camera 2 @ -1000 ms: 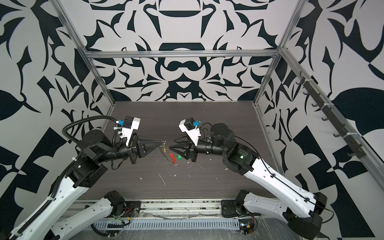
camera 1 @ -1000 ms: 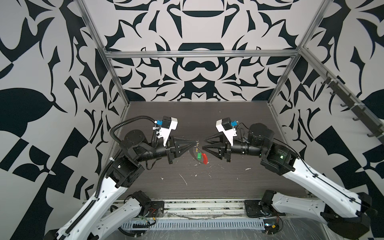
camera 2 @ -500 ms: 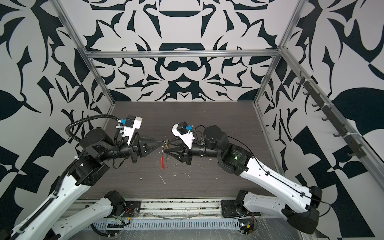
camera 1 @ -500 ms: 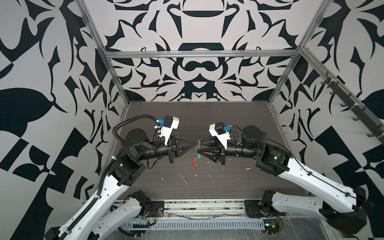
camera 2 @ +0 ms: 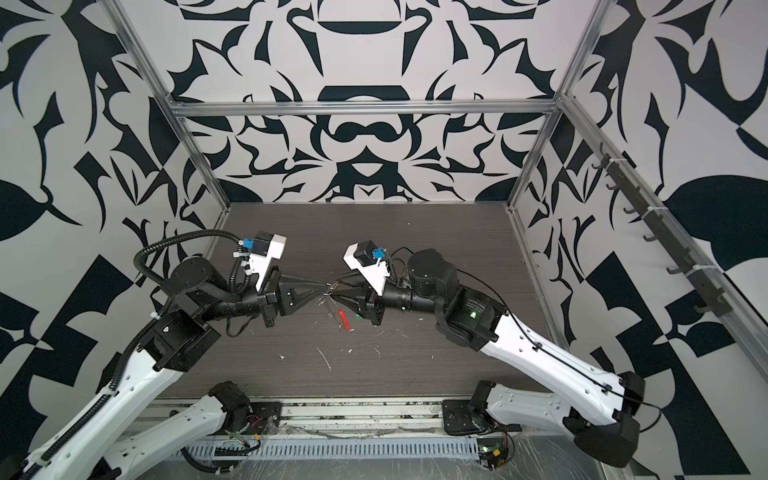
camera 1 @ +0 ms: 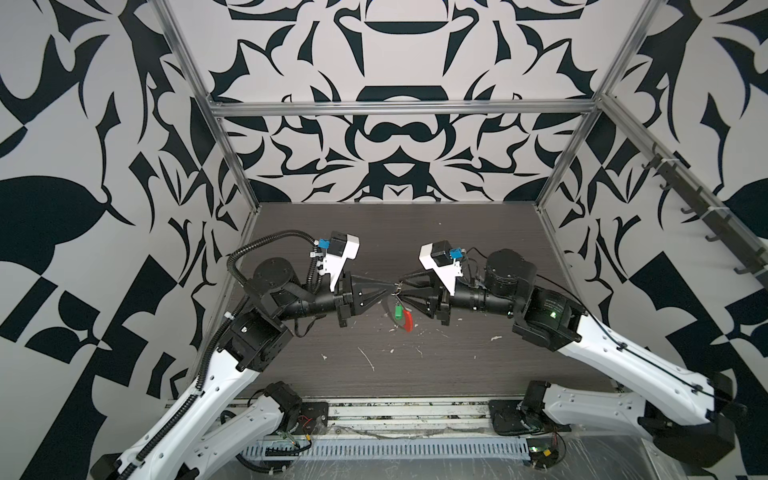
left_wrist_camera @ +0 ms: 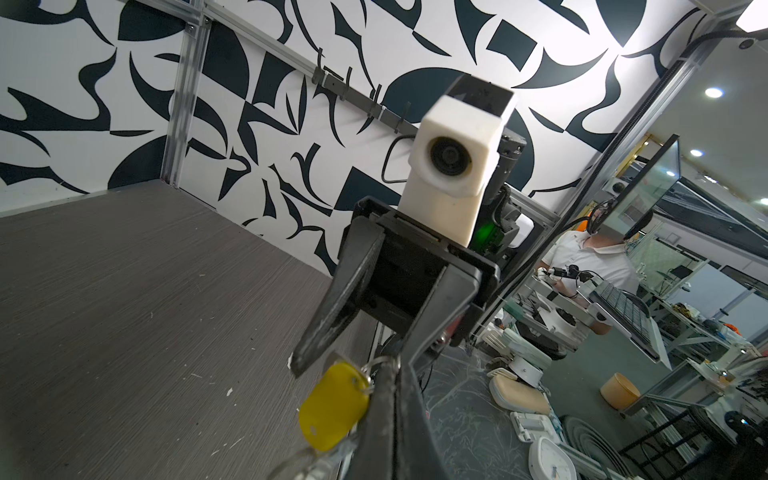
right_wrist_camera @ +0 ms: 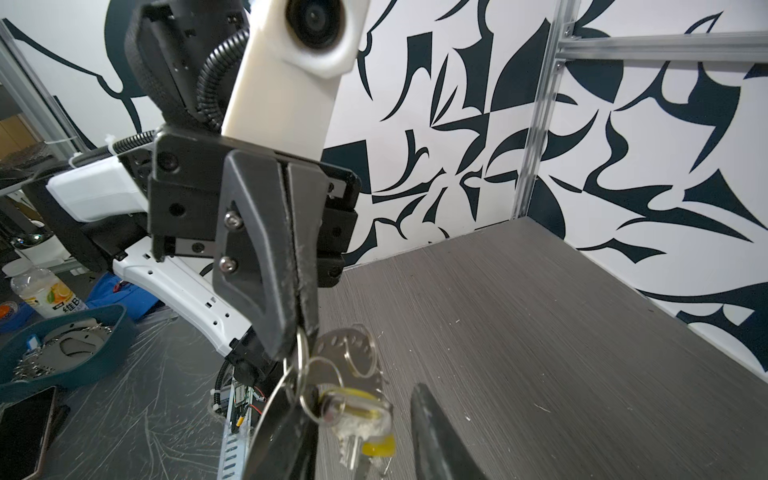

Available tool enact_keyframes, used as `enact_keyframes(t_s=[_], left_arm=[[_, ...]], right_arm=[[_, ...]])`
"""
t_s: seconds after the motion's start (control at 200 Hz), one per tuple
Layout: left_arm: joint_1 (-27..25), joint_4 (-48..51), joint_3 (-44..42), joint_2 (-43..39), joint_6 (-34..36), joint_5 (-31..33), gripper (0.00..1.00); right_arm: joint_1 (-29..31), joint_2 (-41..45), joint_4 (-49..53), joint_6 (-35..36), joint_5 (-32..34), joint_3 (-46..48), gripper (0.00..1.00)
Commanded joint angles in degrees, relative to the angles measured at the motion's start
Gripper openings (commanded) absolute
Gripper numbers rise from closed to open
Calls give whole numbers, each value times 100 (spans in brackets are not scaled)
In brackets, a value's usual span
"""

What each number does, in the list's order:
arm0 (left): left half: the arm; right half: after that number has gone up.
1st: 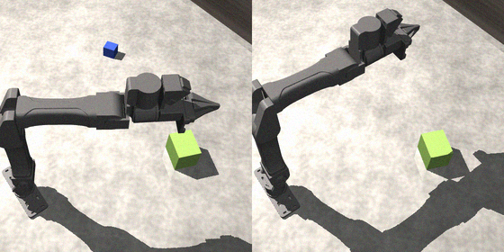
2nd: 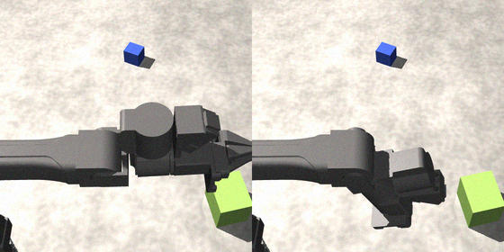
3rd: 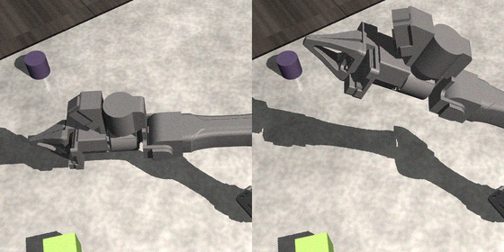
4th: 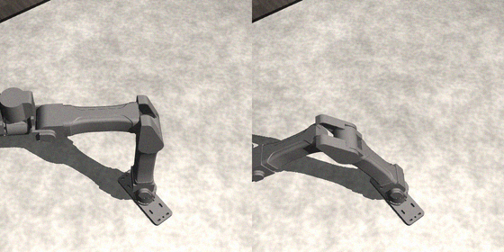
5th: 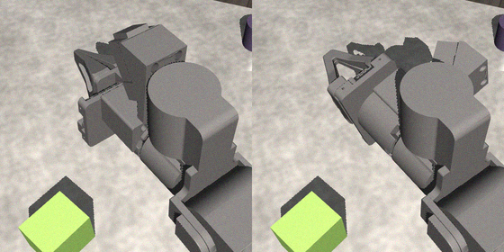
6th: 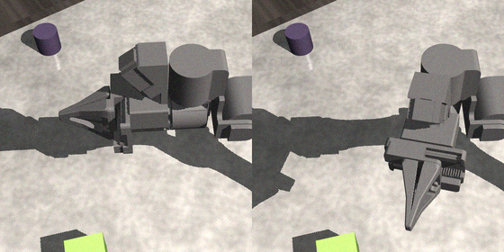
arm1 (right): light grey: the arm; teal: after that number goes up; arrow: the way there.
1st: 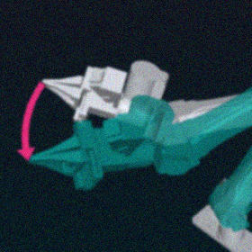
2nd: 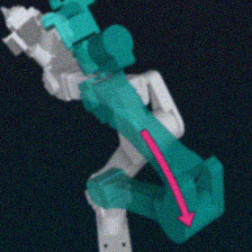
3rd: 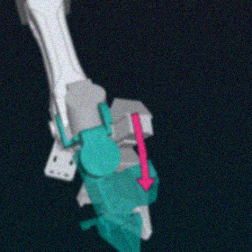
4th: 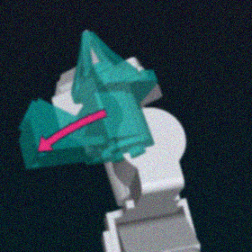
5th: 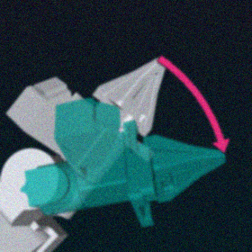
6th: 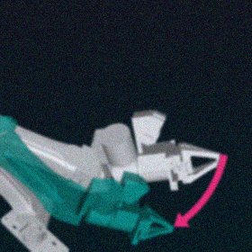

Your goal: Remove the keys from the keyring

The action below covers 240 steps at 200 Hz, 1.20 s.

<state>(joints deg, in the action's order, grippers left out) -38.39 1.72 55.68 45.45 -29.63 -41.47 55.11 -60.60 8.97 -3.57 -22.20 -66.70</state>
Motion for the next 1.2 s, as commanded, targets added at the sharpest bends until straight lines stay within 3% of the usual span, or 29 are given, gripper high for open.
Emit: enact_keyframes(t_s=[0.0,0.305,0.68,1.195], left_arm=[[-19,-167,-60,-37,-31,-140,0],[-19,-198,-75,-70,-54,-143,0],[-20,-425,-171,-193,-127,126,0],[-15,-635,-173,-269,-217,144,0]], right_arm=[[44,5,-214,114,4,-291,41],[63,-18,-118,164,-171,-301,20],[113,22,-86,100,-191,-151,0],[253,-97,102,212,-303,-121,0]])
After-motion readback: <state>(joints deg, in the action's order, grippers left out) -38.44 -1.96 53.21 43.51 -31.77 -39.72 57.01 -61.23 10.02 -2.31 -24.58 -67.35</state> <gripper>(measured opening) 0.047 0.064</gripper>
